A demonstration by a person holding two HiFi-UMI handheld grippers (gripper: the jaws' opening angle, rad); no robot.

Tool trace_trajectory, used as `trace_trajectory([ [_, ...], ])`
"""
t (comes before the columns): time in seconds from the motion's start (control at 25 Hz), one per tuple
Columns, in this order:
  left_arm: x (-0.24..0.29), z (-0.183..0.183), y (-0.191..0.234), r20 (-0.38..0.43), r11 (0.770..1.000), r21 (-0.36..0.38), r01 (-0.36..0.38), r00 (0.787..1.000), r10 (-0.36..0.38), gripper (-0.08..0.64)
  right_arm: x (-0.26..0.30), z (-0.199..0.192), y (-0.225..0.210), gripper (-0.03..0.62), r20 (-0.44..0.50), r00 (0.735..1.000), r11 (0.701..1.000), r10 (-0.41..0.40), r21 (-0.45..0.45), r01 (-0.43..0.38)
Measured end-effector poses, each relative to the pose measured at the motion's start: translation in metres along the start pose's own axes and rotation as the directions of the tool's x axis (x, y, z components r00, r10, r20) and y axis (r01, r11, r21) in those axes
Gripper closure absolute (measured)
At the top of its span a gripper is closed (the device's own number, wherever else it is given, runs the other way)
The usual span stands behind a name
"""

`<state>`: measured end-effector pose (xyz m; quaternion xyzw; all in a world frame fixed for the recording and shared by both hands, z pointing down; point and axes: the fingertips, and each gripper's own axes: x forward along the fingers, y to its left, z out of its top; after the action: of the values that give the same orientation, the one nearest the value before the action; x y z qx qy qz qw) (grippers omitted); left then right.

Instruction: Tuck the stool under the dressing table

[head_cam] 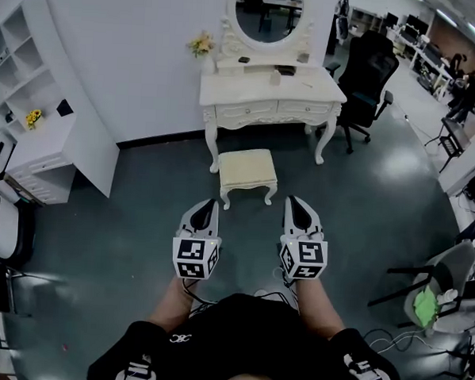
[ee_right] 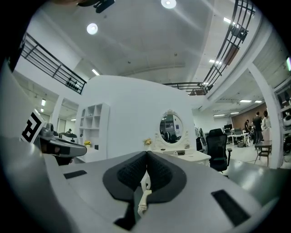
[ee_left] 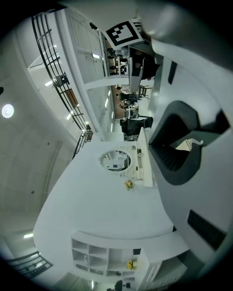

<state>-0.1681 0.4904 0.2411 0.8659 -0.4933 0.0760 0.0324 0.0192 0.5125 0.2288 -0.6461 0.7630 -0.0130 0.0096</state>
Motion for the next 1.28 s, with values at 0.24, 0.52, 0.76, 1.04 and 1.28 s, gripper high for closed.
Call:
trace_trajectory([
  [0.24, 0.030, 0.002, -0.029, -0.007, 1.000, -0.007, -0.012, 1.000, 0.012, 0.540, 0.010, -0.002, -0.041, 0.575, -0.002, 1.000, 1.000, 0.021, 0.002, -0.021],
  [0.52, 0.060, 0.007, -0.065, 0.013, 0.999, -0.024, -0.044, 0.999, 0.044, 0.540, 0.019, -0.004, -0.087, 0.575, -0.002, 0.998, 0.998, 0.068, -0.018, -0.068],
  [0.76, 0.072, 0.005, -0.084, 0.002, 0.998, -0.017, -0.056, 0.998, 0.056, 0.540, 0.024, -0.004, -0.109, 0.575, 0.003, 0.997, 0.997, 0.082, -0.003, -0.082],
  [1.04, 0.090, 0.001, -0.073, 0.015, 0.996, -0.013, -0.085, 0.996, 0.085, 0.540, 0.037, -0.019, -0.116, 0.575, -0.001, 0.996, 0.996, 0.088, -0.006, -0.088],
  [1.28, 0.133, 0.008, -0.051, 0.036, 0.998, -0.001, -0.067, 0.997, 0.067, 0.540, 0.080, -0.019, -0.131, 0.575, 0.005, 0.998, 0.998, 0.058, -0.018, -0.058],
])
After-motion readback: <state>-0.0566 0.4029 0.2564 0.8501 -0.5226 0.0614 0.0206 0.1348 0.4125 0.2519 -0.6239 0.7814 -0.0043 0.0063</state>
